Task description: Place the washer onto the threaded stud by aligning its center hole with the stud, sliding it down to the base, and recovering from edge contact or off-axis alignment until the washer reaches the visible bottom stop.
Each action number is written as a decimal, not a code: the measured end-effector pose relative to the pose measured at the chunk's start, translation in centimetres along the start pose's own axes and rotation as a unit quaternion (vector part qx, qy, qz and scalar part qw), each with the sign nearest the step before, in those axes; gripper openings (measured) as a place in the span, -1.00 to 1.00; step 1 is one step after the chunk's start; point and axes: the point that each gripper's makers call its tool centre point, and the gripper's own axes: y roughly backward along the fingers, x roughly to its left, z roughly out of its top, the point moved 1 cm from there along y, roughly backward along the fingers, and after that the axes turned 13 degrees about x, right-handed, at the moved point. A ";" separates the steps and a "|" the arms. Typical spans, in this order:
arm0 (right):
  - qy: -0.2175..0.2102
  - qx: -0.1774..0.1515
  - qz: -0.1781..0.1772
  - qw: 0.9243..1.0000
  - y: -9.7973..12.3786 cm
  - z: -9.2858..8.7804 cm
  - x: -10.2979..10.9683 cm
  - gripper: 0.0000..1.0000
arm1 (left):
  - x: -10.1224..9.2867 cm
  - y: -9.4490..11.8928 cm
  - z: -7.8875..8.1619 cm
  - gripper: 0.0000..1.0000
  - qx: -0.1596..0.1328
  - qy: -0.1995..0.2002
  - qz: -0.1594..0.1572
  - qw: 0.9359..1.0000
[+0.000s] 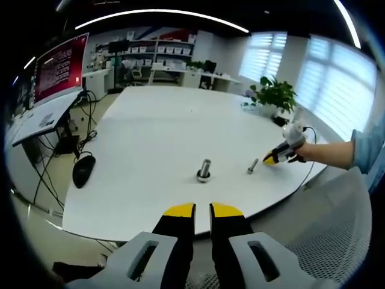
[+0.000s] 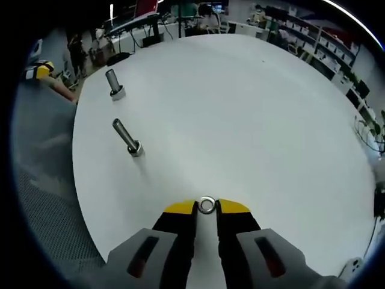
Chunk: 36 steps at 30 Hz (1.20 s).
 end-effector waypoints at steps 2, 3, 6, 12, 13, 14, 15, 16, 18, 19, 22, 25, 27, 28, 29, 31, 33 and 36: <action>-0.004 -0.003 0.001 1.000 0.1 -0.2 0.1 -0.69 | 0.0 0.0 0.0 -0.87 0.001 0.000 -0.001 1.000; -0.007 -0.003 0.002 1.000 0.1 -0.2 0.0 -0.69 | 0.0 0.0 0.0 -0.87 0.001 0.000 -0.001 1.000; -0.013 -0.003 0.004 1.000 0.1 -0.3 0.0 -0.66 | -0.1 -0.1 -0.1 -0.87 0.005 -0.002 -0.002 1.000; -0.039 -0.015 0.009 0.999 0.3 -0.6 0.0 -0.70 | -0.1 -0.1 -0.1 -0.87 0.004 -0.002 -0.005 1.000; -0.032 -0.012 0.009 0.999 0.2 -0.6 0.0 -0.70 | -0.1 -0.1 -0.1 -0.87 0.005 -0.002 -0.005 1.000; -0.025 -0.006 0.006 1.000 0.2 -0.7 0.0 -0.70 | -0.1 -0.1 -0.1 -0.87 0.005 -0.002 -0.004 1.000; -0.023 0.000 0.002 1.000 0.3 -0.7 0.1 -0.70 | -0.1 -0.1 -0.1 -0.88 0.006 -0.002 -0.004 1.000; -0.022 -0.002 0.003 1.000 0.5 -0.6 0.1 -0.70 | -0.1 -0.1 -0.2 -0.88 0.006 -0.002 -0.004 1.000; -0.028 -0.021 0.012 0.999 1.1 0.1 0.5 -0.71 | -0.1 -0.1 -0.2 -0.88 0.007 -0.002 -0.004 1.000; -0.024 -0.026 0.015 0.999 1.6 0.5 0.7 -0.71 | -0.1 -0.1 -0.2 -0.88 0.008 -0.002 -0.004 1.000; -0.011 -0.038 0.016 0.999 2.4 1.4 1.3 -0.71 | -0.1 -0.1 -0.2 -0.88 0.007 -0.001 -0.003 1.000; -0.017 -0.055 0.036 0.998 3.2 2.5 2.2 -0.71 | -0.1 -0.1 -0.2 -0.88 0.008 -0.001 -0.003 1.000; -0.013 -0.066 0.041 0.997 3.8 3.1 2.6 -0.71 | -0.1 -0.1 -0.2 -0.88 0.007 -0.002 -0.003 1.000; -0.008 -0.068 0.044 0.997 4.2 3.5 3.1 -0.71 | -0.1 -0.1 -0.2 -0.88 0.007 -0.002 -0.003 1.000; -0.005 -0.073 0.046 0.996 4.5 3.9 3.4 -0.71 | -0.1 -0.1 -0.2 -0.88 0.007 -0.002 -0.004 1.000; 0.007 -0.083 0.055 0.995 5.2 4.8 4.2 -0.71 | -0.1 -0.1 -0.1 -0.88 0.006 -0.003 -0.005 1.000; 0.019 -0.091 0.059 0.994 5.8 5.5 5.0 -0.71 | -0.1 0.0 -0.1 -0.88 0.004 -0.002 -0.005 1.000; 0.039 -0.093 0.067 0.993 6.2 6.4 6.0 -0.71 | -0.1 0.0 0.0 -0.88 0.001 -0.002 -0.005 1.000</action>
